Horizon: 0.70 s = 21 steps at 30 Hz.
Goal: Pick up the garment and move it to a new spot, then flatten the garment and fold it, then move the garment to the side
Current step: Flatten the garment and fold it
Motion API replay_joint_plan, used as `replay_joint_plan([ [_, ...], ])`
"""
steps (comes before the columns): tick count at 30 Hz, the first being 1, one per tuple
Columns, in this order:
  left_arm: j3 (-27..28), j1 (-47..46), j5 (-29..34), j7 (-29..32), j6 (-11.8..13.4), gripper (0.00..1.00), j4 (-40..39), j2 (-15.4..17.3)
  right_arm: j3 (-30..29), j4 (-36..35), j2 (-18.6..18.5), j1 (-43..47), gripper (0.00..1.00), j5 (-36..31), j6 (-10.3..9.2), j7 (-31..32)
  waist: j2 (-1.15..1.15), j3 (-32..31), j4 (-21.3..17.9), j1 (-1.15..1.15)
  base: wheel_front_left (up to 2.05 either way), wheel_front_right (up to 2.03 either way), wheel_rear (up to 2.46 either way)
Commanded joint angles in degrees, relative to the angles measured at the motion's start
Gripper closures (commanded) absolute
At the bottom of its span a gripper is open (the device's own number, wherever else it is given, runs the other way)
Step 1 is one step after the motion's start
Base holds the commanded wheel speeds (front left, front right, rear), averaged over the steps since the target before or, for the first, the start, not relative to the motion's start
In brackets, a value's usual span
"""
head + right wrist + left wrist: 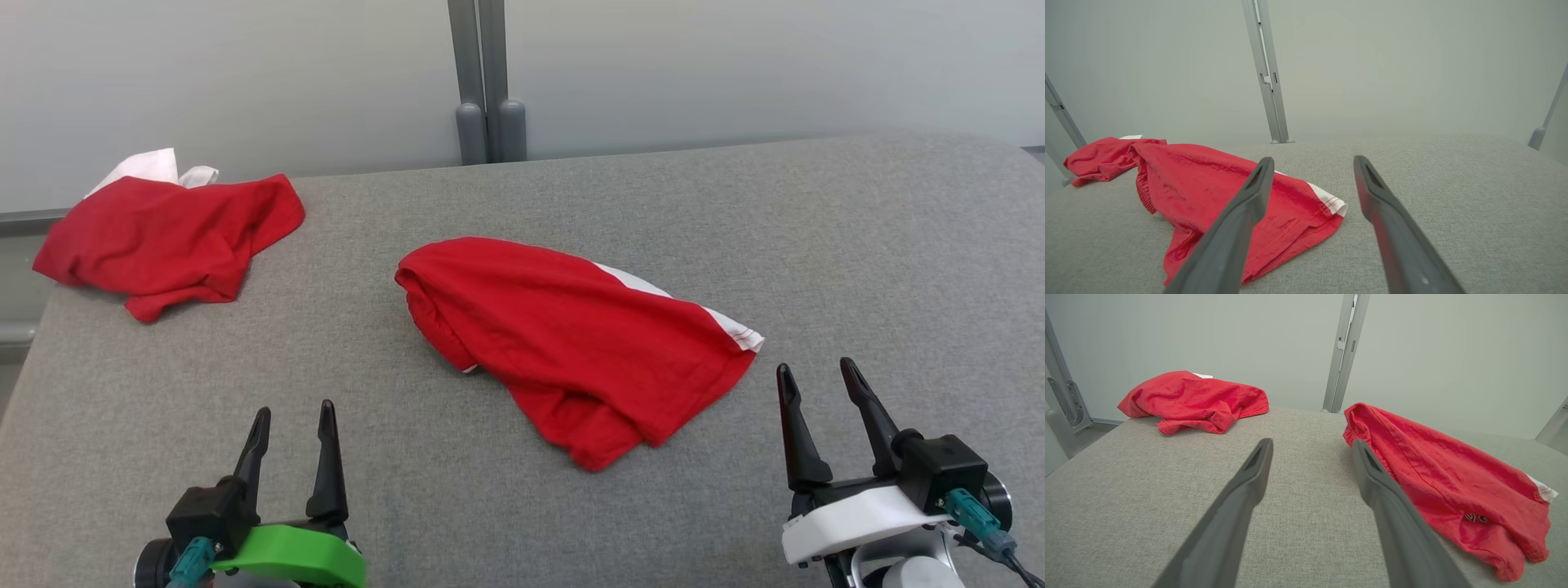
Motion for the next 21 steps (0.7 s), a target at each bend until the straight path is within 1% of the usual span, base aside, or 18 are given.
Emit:
replay_joint_plan([
  [1, -0.2, 0.2, 0.2, 0.0, 0.1, 0.00, 0.0, 0.0, -0.2, 0.0, -0.1, 0.4, 0.00, -0.3, 0.02, -0.2, 0.00, 0.1, 0.2, 0.00, 0.00, 0.00, 0.00],
  [4, -0.7, 0.0, -0.1, 0.0, 0.3, 0.00, -0.3, 0.0, -0.1, 0.6, -0.1, -0.3, 0.00, -1.2, 0.02, -0.2, 0.00, 0.7, 0.9, 0.00, 0.00, 0.00, 0.00],
  [7, -1.4, -0.8, -0.3, 0.0, 0.3, 0.00, -0.7, 0.0, 0.5, 1.7, -0.1, -3.0, 0.00, -3.8, 0.02, -0.2, 0.00, 2.0, 1.8, 0.00, 0.00, 0.00, 0.00],
  [11, -2.4, -2.1, -0.6, 0.0, 0.5, 0.00, -1.4, 0.0, 2.5, 6.3, -0.1, -8.4, 0.00, -8.4, 0.01, -0.2, 0.00, 4.1, 3.6, 0.00, 0.00, 0.00, 0.00],
  [13, -2.8, -2.6, -0.8, 0.0, 0.6, 0.00, -1.6, 0.0, 4.2, 10.3, -0.4, -12.3, 0.00, -10.7, 0.02, -0.2, 0.00, 5.3, 4.6, 0.00, 0.00, 0.00, 0.00],
  [14, -3.2, -3.1, -1.0, 0.0, 0.5, 0.00, -1.8, 0.0, 4.9, 12.7, -1.1, -14.5, 0.00, -11.6, 0.01, -0.2, 0.00, 6.0, 5.3, 0.00, 0.00, 0.00, 0.00],
  [21, -5.5, -5.7, -2.0, 0.0, 0.9, 0.00, -2.5, 0.0, 8.7, 29.0, -4.6, -27.8, 0.00, -13.1, 0.01, -0.2, 0.00, 10.0, 10.8, 0.00, 0.00, 0.00, 0.00],
])
